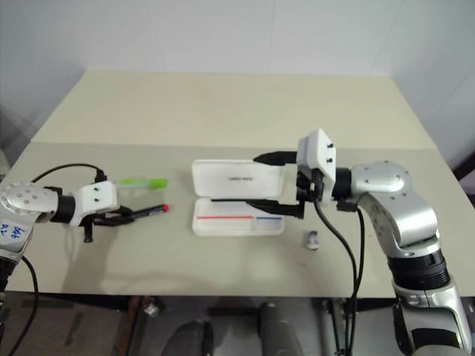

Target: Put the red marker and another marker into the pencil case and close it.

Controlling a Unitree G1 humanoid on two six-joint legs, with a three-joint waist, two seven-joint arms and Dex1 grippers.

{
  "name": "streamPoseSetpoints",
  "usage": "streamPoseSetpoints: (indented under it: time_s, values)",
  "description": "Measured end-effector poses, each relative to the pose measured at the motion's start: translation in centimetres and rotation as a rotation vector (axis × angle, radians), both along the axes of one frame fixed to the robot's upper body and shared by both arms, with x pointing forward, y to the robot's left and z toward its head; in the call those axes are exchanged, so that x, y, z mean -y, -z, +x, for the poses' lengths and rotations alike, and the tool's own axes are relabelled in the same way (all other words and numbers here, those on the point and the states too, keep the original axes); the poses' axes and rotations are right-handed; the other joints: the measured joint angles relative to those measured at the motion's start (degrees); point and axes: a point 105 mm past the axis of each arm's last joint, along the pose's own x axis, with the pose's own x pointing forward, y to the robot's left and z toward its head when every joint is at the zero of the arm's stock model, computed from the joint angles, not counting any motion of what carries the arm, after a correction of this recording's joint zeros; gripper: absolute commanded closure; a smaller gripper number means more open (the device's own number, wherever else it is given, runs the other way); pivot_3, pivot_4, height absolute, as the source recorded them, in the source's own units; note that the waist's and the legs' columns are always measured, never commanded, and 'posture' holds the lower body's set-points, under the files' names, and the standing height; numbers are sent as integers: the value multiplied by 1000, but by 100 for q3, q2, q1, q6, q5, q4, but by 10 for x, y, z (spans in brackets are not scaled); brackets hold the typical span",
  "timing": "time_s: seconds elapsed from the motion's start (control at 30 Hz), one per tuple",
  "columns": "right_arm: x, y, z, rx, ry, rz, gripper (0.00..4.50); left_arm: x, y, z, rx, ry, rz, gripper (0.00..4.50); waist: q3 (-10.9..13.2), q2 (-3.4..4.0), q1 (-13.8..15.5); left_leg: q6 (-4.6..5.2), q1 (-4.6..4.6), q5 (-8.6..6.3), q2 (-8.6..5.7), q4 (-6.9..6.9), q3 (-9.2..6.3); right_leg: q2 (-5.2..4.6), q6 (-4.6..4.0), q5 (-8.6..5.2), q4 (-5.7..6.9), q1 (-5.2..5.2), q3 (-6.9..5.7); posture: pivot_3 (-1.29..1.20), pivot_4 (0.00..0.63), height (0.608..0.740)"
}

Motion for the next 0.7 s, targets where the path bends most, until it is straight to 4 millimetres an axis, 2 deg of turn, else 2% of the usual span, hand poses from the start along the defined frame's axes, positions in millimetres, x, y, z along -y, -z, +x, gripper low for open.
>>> streamPoseSetpoints:
  time_s: [0.1, 0.23, 0.37, 0.6, 0.7]
  values:
    - [5, 2, 3, 0, 23, -6, 0, 18, -17, -5, 10, 115, -45, 3917, 0, 0, -9, -13, -4, -12, 4, -5, 1, 1, 73, 34, -6, -3, -4, 0, 150, 740]
    - [7, 5, 4, 4, 30, -9, 0, 42, -28, -15, -17, 223, -108, 3917, 0, 0, -17, -11, -10, -19, 6, -10, 1, 4, 78, 30, -24, -4, -4, 0, 150, 740]
    - [9, 6, 4, 0, 42, -12, 0, 66, -32, -21, -44, 297, -158, 3917, 0, 0, -8, -11, -14, -20, 5, -9, 1, 3, 85, 34, -35, -3, -3, 0, 150, 740]
    - [20, 11, 4, -7, 101, -24, 0, 104, -28, -6, -58, 303, -249, 3917, 1, -1, 17, -10, -14, -19, -3, 3, -2, 4, 92, 38, -32, 2, 1, 0, 150, 740]
    - [25, 15, -1, -4, 115, -49, 0, 120, -28, 4, -44, 300, -251, 3917, 1, -1, 33, -10, -15, -19, -4, 2, -4, 5, 94, 38, -34, 3, 1, 0, 150, 740]
